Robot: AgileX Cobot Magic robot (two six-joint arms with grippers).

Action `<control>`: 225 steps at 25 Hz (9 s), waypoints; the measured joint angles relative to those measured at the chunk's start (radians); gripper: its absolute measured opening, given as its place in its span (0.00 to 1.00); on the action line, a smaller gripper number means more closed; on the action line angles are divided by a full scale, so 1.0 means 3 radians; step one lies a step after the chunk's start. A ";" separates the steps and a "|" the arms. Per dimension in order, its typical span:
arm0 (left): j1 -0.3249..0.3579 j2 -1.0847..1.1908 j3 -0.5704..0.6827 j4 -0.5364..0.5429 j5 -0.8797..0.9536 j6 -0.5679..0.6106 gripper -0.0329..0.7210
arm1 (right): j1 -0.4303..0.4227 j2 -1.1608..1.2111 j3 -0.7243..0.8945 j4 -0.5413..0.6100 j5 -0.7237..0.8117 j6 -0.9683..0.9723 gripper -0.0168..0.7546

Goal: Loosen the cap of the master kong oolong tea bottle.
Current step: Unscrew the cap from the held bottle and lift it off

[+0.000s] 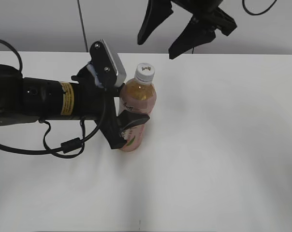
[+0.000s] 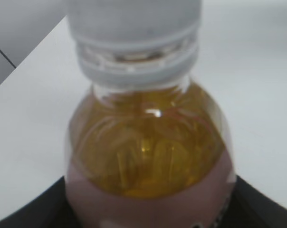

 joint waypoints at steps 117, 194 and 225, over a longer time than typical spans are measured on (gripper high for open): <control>0.0019 0.0003 0.0000 -0.0097 0.0064 -0.0040 0.62 | 0.0076 0.0385 -0.0012 -0.0110 -0.0101 -0.9498 0.38; -0.0008 0.0000 -0.0029 0.0042 -0.0013 -0.0001 0.62 | -0.0170 0.0264 0.0001 0.0170 0.0013 0.0480 0.71; -0.0008 0.0000 -0.0029 0.0001 -0.0013 0.0008 0.62 | -0.0065 0.0380 0.0040 0.0204 0.0017 0.0491 0.52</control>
